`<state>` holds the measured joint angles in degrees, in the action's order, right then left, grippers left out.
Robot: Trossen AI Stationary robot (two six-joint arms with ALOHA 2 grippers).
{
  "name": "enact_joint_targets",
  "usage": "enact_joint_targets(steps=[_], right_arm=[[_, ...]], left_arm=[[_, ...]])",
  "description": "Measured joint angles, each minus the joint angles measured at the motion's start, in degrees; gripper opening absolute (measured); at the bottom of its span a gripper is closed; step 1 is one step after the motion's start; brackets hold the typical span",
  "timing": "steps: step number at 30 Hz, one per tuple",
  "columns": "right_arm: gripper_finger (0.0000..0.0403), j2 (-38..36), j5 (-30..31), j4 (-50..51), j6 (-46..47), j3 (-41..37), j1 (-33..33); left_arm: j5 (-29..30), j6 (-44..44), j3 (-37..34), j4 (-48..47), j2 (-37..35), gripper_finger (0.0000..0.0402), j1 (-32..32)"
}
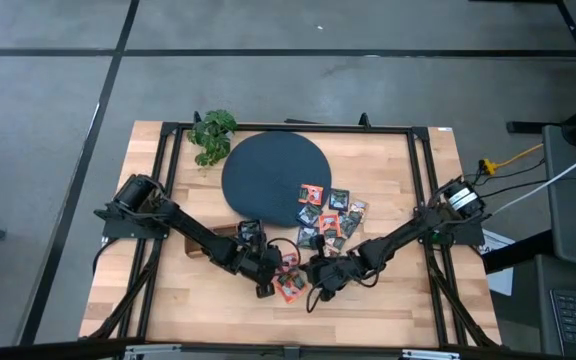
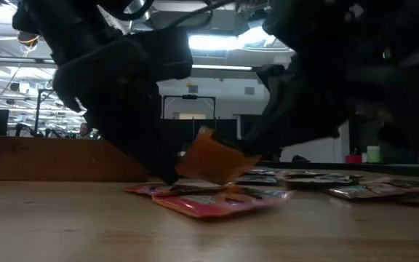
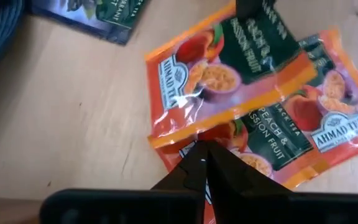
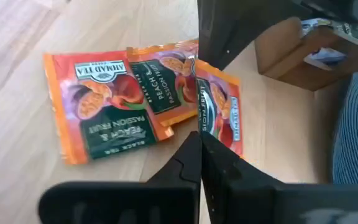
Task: Pick & Place Tea
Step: Put the orange tea bag into the middle section of the wooden organizer
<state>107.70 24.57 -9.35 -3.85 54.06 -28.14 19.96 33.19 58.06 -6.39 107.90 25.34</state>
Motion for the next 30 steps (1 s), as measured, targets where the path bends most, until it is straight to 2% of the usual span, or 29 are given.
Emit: enact_joint_targets(steps=[6,17,25,30], right_arm=[[0.0005,-1.48,-5.51,9.98,6.21,6.69,0.00],[0.0004,-1.48,-4.66,33.07,14.21,20.67,0.10],[0.0004,-1.50,-3.51,35.50,15.57,23.26,1.50],[0.0004,-1.50,-3.61,35.01,15.34,23.26,2.77]], left_arm=[[3.44,-2.34,0.02,0.04,-3.05,0.0023,1.51],[9.54,-10.51,0.06,-0.70,-9.86,0.0085,5.52],[17.26,-12.59,0.07,0.47,-10.02,0.0139,7.30],[17.20,-13.00,0.07,1.52,-10.02,0.0157,7.10]])
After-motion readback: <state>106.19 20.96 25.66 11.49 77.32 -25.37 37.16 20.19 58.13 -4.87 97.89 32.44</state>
